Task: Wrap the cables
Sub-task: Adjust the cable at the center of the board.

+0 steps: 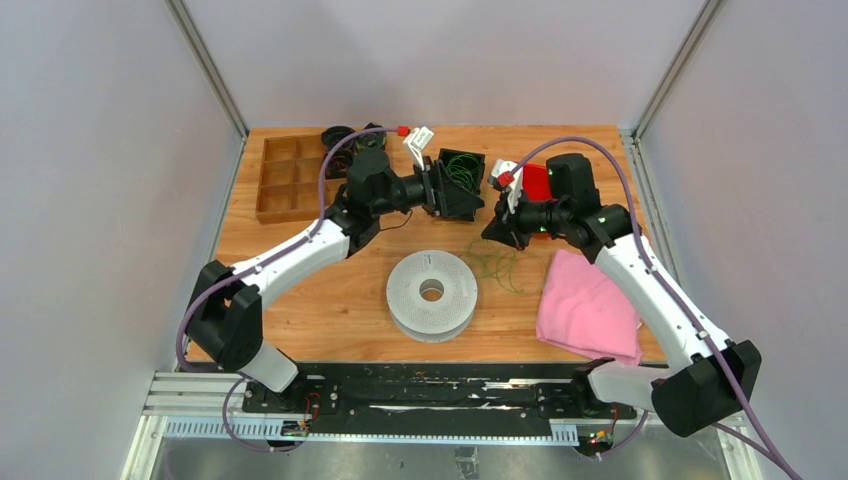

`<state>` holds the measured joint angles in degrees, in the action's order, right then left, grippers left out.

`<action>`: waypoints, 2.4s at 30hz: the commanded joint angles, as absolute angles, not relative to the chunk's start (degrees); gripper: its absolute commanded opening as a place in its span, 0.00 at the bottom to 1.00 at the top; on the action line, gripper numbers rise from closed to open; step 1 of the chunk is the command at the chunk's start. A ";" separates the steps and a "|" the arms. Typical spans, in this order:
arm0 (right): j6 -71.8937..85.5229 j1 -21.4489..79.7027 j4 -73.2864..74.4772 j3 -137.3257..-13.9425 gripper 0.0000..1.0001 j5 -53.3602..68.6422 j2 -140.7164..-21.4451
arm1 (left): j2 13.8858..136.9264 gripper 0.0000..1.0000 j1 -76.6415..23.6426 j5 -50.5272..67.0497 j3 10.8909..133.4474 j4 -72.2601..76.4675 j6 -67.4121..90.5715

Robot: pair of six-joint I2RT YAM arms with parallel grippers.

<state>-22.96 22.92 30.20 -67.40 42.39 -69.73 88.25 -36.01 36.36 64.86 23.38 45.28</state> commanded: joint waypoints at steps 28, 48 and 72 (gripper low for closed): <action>-30.88 23.83 41.62 -67.76 0.01 48.36 -68.72 | 87.62 0.01 -39.55 39.93 67.91 17.07 28.84; -26.52 23.03 38.77 -65.13 0.01 36.06 -67.90 | 83.12 0.05 -31.59 25.47 61.33 12.61 41.26; -28.83 23.03 40.88 -64.87 0.01 37.93 -68.06 | 80.16 0.60 -28.59 26.09 63.13 6.66 23.47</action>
<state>-27.59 22.92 38.48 -65.25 38.41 -69.06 82.28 -30.15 25.87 60.75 11.07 34.79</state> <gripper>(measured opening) 0.010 0.576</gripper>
